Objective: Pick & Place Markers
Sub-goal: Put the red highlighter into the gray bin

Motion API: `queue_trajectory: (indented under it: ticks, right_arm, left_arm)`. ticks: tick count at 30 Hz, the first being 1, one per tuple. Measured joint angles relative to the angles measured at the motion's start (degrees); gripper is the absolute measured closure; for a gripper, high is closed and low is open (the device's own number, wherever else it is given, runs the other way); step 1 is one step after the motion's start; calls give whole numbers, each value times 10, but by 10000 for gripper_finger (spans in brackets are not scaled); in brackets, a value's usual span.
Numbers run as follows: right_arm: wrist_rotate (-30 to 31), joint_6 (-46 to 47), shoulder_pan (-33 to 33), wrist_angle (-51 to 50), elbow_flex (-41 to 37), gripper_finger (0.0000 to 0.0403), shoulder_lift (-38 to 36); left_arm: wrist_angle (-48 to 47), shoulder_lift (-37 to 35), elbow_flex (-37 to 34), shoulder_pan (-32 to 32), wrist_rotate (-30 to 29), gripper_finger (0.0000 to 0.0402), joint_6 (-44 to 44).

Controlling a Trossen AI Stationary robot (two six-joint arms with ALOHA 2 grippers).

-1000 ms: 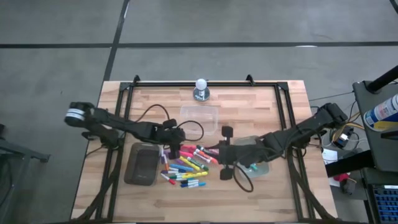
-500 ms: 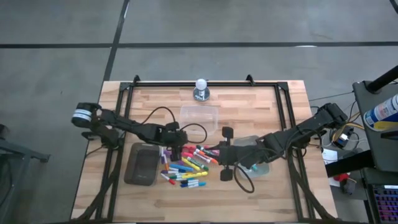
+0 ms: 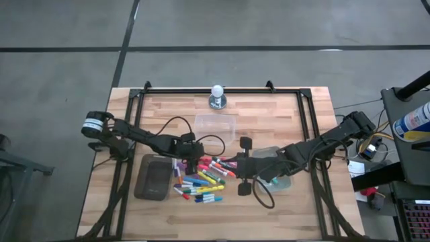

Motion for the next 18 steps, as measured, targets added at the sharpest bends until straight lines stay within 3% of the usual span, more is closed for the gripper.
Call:
queue_trajectory:
  ticks: [18]
  right_arm:
    - [1, -5, 0, 6, 0, 335, 10]
  left_arm:
    - [-7, 0, -14, 0, 35, 213, -14]
